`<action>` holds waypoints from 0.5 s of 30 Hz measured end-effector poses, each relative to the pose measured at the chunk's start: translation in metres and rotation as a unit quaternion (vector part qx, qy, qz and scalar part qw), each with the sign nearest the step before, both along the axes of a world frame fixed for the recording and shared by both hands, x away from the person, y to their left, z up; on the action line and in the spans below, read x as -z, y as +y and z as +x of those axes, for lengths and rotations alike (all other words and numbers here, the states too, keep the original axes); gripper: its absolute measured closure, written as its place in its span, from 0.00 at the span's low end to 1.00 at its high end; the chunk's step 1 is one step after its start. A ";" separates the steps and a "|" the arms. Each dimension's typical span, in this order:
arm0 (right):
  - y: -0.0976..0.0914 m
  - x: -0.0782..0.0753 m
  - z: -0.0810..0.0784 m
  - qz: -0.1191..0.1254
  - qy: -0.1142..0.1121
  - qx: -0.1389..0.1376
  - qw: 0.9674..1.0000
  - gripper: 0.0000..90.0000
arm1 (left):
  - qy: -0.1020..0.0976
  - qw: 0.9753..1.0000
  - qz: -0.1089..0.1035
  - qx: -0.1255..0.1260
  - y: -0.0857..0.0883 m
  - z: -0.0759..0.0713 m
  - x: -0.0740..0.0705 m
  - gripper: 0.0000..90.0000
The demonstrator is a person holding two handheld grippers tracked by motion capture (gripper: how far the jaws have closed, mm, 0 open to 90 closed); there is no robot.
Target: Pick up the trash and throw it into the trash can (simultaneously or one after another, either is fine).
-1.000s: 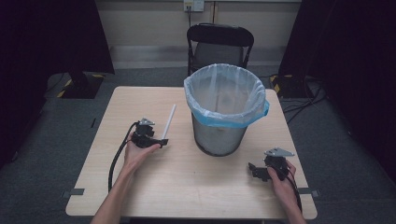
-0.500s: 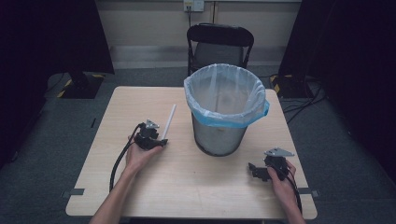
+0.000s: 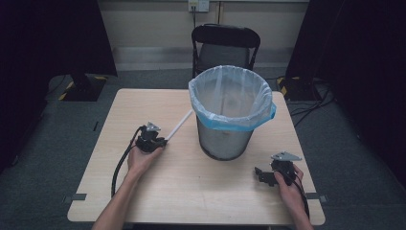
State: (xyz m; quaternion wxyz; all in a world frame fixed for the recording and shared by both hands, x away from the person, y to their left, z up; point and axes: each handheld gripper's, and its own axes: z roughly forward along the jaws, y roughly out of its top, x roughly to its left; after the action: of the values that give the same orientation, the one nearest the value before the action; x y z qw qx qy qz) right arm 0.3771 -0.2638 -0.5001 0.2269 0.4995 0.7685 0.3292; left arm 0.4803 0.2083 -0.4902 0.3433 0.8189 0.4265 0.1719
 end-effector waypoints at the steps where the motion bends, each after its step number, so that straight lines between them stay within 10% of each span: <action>1: 0.000 0.000 0.000 0.000 0.000 0.000 1.000 0.13 | 0.000 1.000 0.000 0.000 0.000 0.000 0.000 0.88; 15: 0.000 0.000 0.000 0.000 0.000 0.000 1.000 0.13 | 0.029 0.998 -0.046 -0.012 0.006 0.005 0.000 0.89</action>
State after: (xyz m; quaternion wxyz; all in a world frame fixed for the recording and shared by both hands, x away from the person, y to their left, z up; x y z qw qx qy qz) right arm 0.3771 -0.2638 -0.5001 0.2270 0.4994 0.7686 0.3292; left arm 0.4851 0.2147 -0.4905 0.3658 0.8019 0.4533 0.1329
